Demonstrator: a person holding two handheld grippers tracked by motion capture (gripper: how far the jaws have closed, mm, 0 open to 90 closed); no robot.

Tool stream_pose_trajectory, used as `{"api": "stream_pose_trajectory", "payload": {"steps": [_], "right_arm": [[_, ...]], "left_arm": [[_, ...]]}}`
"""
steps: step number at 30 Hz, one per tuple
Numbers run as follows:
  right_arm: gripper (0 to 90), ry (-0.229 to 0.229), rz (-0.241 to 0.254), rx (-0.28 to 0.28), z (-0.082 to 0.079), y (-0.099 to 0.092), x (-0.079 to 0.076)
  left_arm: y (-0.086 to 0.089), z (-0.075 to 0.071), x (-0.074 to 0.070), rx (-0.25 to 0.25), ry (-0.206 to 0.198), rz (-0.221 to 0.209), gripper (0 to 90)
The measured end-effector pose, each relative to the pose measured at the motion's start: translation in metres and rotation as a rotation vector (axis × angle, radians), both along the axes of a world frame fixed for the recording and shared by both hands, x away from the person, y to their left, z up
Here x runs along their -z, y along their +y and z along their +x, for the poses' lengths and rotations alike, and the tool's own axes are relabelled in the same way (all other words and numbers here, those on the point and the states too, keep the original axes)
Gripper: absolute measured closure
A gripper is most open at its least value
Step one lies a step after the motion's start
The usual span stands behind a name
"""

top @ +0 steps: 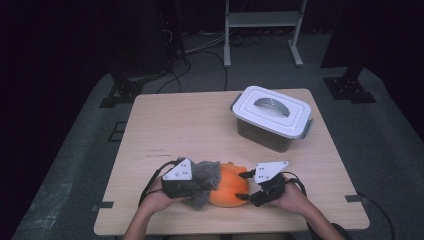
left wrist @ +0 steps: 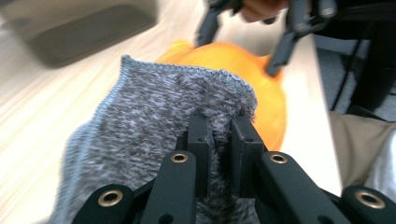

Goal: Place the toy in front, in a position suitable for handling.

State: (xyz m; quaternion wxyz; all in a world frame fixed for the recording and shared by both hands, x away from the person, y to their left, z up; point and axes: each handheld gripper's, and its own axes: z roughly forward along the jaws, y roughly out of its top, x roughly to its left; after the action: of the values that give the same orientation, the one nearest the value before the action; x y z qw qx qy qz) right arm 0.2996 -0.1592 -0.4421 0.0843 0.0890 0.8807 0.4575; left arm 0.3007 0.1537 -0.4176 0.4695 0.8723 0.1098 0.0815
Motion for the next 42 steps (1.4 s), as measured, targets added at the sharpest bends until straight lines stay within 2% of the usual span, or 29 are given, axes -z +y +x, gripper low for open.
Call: {"api": "stream_pose_trajectory", "payload": {"steps": [4,6,10,11,12,13,15,18,20,21,22,26,27,29,35,38,39,42], "right_arm": [[32.7,0.000,0.000,-0.001,0.000,-0.001,0.000],[32.7,0.000,0.001,-0.002,0.000,-0.001,0.001],[32.8,-0.003,-0.006,-0.003,0.000,-0.001,0.000],[32.8,-0.004,-0.009,-0.004,0.000,-0.001,0.000],[32.8,-0.008,-0.012,-0.008,0.000,-0.001,0.001],[32.8,-0.008,-0.012,-0.008,0.000,-0.001,0.001],[32.8,-0.012,-0.012,-0.010,-0.001,0.000,0.001],[32.8,-0.018,-0.016,-0.010,-0.001,0.001,0.000],[32.6,-0.021,-0.014,-0.012,-0.002,0.002,0.000],[32.6,-0.023,-0.015,-0.015,-0.003,0.002,0.000],[32.5,-0.023,-0.015,-0.015,-0.003,0.002,0.000],[31.6,-0.024,-0.011,-0.024,-0.003,0.001,-0.001],[31.5,-0.018,0.010,-0.023,-0.002,-0.001,-0.005],[31.4,-0.021,0.019,-0.020,-0.001,-0.002,-0.007],[31.1,-0.016,0.024,-0.017,-0.001,-0.002,-0.007],[31.1,-0.010,0.021,-0.019,0.000,-0.002,-0.006],[31.1,-0.006,0.003,-0.016,0.000,0.000,-0.004],[30.9,-0.002,0.001,-0.015,0.000,0.002,-0.002]], "left_arm": [[0.014,0.005,0.002,-0.054,0.016,0.002,80.6],[0.016,0.005,0.002,-0.049,0.027,-0.015,80.7],[0.006,0.002,-0.001,-0.002,0.024,-0.029,80.6],[0.003,0.000,-0.001,0.011,0.030,-0.043,80.7],[-0.006,-0.004,-0.004,0.054,0.035,-0.073,80.6],[-0.006,-0.004,-0.004,0.054,0.035,-0.073,80.6],[-0.017,-0.009,-0.007,0.095,0.033,-0.082,80.6],[-0.034,-0.016,-0.008,0.148,0.029,-0.077,80.6],[-0.043,-0.019,-0.006,0.169,0.017,-0.054,80.5],[-0.048,-0.019,-0.001,0.159,0.010,-0.019,80.5],[-0.049,-0.017,0.001,0.156,0.014,-0.006,80.5],[-0.042,-0.012,0.005,0.137,0.031,-0.012,80.6],[-0.039,-0.012,0.004,0.126,0.031,-0.011,80.5],[-0.031,-0.010,0.003,0.109,0.029,-0.009,80.5],[-0.025,-0.009,0.003,0.096,0.027,0.001,80.6],[-0.027,-0.009,0.001,0.099,0.027,0.000,80.5],[-0.033,-0.011,-0.001,0.113,0.026,-0.013,80.5],[-0.041,-0.013,-0.004,0.131,0.014,-0.025,80.4]]}}
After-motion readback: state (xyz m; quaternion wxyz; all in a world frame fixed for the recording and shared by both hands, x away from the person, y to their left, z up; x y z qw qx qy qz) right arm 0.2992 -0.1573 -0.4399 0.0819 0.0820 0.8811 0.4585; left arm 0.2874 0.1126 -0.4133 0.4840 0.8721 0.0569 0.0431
